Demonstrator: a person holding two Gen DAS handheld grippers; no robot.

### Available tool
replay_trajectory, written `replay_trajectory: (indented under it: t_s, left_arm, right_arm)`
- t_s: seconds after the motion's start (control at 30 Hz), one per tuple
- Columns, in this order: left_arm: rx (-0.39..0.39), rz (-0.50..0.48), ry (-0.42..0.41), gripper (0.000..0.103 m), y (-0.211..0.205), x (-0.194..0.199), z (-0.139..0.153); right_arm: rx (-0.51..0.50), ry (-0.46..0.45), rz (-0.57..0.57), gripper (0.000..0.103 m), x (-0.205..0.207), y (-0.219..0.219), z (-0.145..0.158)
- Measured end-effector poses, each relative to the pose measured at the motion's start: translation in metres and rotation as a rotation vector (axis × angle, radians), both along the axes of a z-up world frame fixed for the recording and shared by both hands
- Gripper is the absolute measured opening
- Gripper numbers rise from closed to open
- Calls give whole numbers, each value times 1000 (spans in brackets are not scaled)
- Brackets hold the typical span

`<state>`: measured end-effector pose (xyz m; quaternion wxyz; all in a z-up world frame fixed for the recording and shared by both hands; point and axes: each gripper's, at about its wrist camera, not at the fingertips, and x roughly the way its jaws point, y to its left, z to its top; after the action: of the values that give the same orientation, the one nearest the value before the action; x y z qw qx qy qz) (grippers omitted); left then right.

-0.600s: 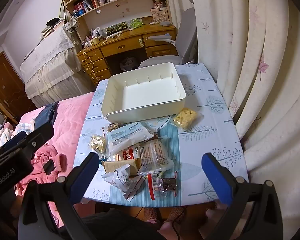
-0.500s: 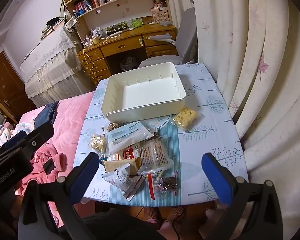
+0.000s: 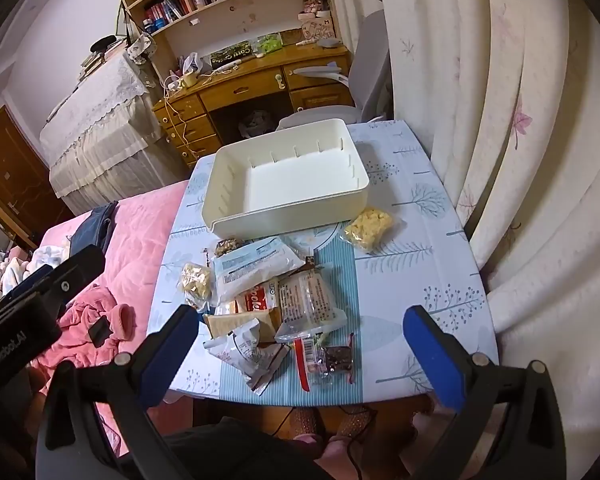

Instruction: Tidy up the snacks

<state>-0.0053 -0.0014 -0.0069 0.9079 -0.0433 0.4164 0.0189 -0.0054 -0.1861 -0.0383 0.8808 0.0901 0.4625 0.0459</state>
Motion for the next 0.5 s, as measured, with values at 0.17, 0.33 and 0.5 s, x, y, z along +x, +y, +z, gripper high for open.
replay_trajectory:
  t_s: [0.17,0.33,0.5]
  left_arm:
    - [2,11,23,102,3,-1,-4]
    - [2,12,23,102,3,-1,-3]
    - [7,22,13,102,4,-6,0]
  right_arm:
    - [7,9,5,103,-6,-3,-6]
    - [15,22,5,103,-4,-4,-5]
    - [17,24,19,103,-6,-2,-7]
